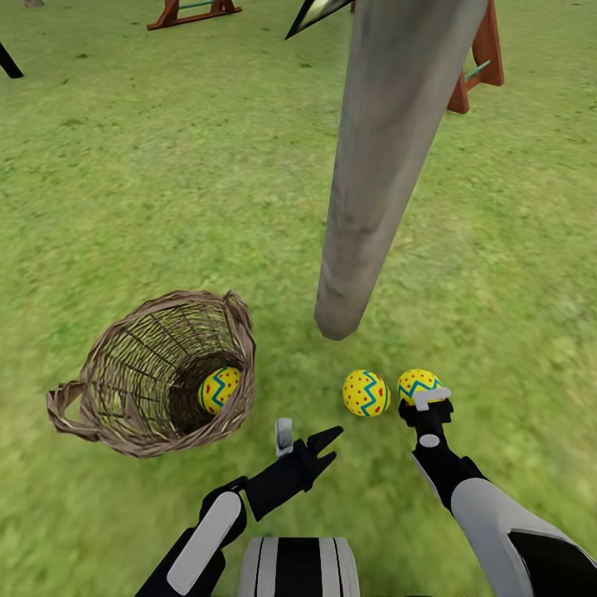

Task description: Take the three Easter eggs out of the wicker basket on the lawn in the garden, then place them on the lawn next to a single tree (choose any tree) so that all three eggs are next to the same tree and none are left in the basket.

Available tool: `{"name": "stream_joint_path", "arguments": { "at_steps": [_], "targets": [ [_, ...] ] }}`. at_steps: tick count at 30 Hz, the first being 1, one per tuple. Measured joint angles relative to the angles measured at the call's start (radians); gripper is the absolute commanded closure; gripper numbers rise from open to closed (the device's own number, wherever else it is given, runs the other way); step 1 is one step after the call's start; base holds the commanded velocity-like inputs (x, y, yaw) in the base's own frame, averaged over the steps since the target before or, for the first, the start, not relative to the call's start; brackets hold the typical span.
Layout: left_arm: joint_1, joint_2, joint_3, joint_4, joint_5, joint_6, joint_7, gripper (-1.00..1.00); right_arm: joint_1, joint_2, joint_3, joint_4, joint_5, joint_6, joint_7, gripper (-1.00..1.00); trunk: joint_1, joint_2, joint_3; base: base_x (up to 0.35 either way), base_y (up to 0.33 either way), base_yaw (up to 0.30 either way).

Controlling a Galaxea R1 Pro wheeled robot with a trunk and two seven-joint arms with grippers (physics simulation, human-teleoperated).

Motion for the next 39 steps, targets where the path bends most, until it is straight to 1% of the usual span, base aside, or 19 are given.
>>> {"name": "stream_joint_path", "arguments": {
  "at_steps": [3, 10, 15, 16, 19, 21, 22, 23, 24, 25, 26, 28, 32, 39],
  "targets": [
    [0.0, -0.001, 0.0, 0.002, 0.001, 0.001, 0.0, -1.0, 0.0, 0.0, 0.0, -0.001, -0.001, 0.0, 0.0, 1.0, 0.0, 0.0, 0.0, -0.16, 0.0, 0.0],
    [0.0, 0.0, 0.0, 0.002, 0.001, 0.0, 0.0, -1.0, 0.0, 0.0, 0.0, -0.002, -0.005, 0.001, -0.001, 1.0, 0.0, 0.0, 0.0, -0.005, 0.0, 0.0],
    [0.0, -0.001, 0.0, 0.001, 0.0, 0.001, 0.001, -1.0, -0.002, 0.0, -0.002, -0.004, -0.005, 0.001, -0.001, 1.0, 0.002, -0.001, -0.019, 0.0, 0.0, 0.0],
    [0.0, -0.001, 0.0, 0.002, 0.0, 0.0, 0.001, -1.0, -0.011, 0.0, -0.001, -0.004, -0.009, 0.002, -0.002, 1.0, 0.003, -0.001, -0.023, 0.0, 0.0, 0.0],
    [0.0, -0.001, 0.0, 0.003, 0.0, 0.001, 0.001, -1.0, -0.022, 0.002, -0.002, 0.002, -0.039, 0.003, -0.004, 1.0, 0.004, -0.002, -0.035, 0.0, 0.0, 0.0],
    [0.0, -0.001, 0.001, 0.004, 0.0, 0.001, 0.001, -1.0, -0.023, 0.004, -0.002, 0.005, -0.044, 0.003, -0.008, 1.0, 0.005, -0.003, -0.042, 0.0, 0.0, 0.0],
    [0.0, -0.001, 0.001, 0.004, 0.0, 0.001, 0.001, -1.0, -0.026, 0.004, -0.002, 0.006, -0.044, 0.013, -0.009, 1.0, 0.005, -0.003, -0.046, 0.0, 0.0, 0.0],
    [0.0, -0.001, 0.0, 0.004, 0.0, 0.001, 0.001, -1.0, -0.036, 0.003, -0.002, 0.008, -0.044, 0.042, -0.009, 1.0, 0.006, -0.003, -0.05, 0.0, 0.0, 0.0],
    [0.0, -0.001, 0.001, 0.005, 0.0, 0.001, 0.001, -1.0, -0.045, 0.003, 0.005, 0.001, -0.033, 0.08, -0.009, 1.0, 0.006, -0.003, -0.054, 0.0, 0.0, 0.0],
    [0.0, -0.001, 0.001, 0.005, 0.0, 0.001, 0.001, -1.0, -0.051, 0.003, 0.006, -0.006, -0.031, 0.111, -0.009, 1.0, 0.006, -0.003, -0.054, 0.0, 0.0, 0.0],
    [0.0, -0.001, 0.002, 0.006, 0.0, 0.001, 0.001, -1.0, -0.055, 0.003, 0.005, -0.008, -0.031, 0.126, -0.009, 1.0, 0.006, -0.003, -0.054, 0.0, 0.0, 0.0],
    [0.0, -0.001, 0.002, 0.006, 0.0, 0.001, 0.001, -1.0, -0.06, 0.003, 0.004, -0.006, -0.032, 0.136, -0.009, 1.0, 0.006, -0.003, -0.054, 0.0, 0.0, 0.0],
    [0.0, -0.003, 0.001, 0.01, 0.0, 0.0, 0.003, -1.0, -0.071, 0.003, -0.003, -0.029, -0.035, 0.142, -0.011, 1.0, 0.008, -0.004, -0.069, 0.0, 0.0, 0.0],
    [0.0, -0.004, 0.001, 0.01, 0.0, 0.0, 0.003, -1.0, -0.083, 0.006, -0.005, -0.087, -0.037, 0.163, -0.016, 1.0, 0.011, -0.006, -0.097, 0.0, 0.0, 0.0]
  ]
}}
